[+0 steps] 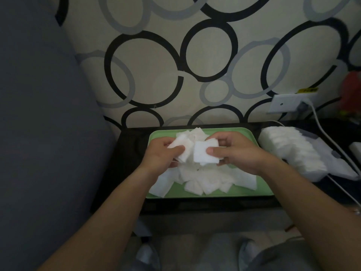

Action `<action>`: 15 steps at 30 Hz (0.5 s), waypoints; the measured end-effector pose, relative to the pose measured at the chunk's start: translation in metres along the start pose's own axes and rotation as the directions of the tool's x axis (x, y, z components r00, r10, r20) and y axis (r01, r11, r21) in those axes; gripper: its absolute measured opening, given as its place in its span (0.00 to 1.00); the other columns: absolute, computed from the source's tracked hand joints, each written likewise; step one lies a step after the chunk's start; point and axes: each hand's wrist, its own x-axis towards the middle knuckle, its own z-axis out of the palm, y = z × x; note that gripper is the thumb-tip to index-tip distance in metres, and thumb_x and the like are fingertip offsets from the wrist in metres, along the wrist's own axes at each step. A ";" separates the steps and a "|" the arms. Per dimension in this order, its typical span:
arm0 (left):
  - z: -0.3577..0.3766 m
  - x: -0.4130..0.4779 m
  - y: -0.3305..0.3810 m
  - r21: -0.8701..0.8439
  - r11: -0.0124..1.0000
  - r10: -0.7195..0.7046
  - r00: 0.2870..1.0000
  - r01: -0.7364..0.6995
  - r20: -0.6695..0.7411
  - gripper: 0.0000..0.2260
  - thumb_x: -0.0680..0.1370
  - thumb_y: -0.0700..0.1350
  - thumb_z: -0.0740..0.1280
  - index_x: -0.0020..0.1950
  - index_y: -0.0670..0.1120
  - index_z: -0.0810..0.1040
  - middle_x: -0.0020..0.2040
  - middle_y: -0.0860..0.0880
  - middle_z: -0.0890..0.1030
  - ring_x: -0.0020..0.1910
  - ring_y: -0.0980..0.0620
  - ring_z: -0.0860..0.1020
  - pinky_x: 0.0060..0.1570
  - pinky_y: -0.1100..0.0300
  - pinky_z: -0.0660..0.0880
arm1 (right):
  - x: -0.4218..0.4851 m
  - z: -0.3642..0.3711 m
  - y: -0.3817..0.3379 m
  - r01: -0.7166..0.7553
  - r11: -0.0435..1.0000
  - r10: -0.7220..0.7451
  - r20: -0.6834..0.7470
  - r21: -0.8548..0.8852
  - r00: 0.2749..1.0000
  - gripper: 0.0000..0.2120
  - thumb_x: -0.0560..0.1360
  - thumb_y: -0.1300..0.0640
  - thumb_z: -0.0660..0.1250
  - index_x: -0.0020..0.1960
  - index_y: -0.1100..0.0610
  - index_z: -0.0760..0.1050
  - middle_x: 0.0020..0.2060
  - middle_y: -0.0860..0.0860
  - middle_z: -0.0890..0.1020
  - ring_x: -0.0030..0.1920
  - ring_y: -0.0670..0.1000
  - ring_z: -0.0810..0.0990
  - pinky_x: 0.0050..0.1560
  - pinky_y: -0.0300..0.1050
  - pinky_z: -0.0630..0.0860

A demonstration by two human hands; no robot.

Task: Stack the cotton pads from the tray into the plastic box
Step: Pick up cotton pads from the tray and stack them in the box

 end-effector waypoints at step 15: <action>0.013 -0.012 0.008 0.026 0.999 0.035 0.962 -0.044 0.272 0.09 0.79 0.40 0.70 0.57 0.49 0.84 0.45 0.51 0.86 0.39 0.55 0.84 0.41 0.60 0.82 | 0.003 0.007 -0.007 0.038 0.985 -0.061 -0.132 -0.166 0.989 0.16 0.62 0.63 0.81 0.46 0.62 0.80 0.38 0.60 0.85 0.40 0.62 0.82 0.47 0.65 0.79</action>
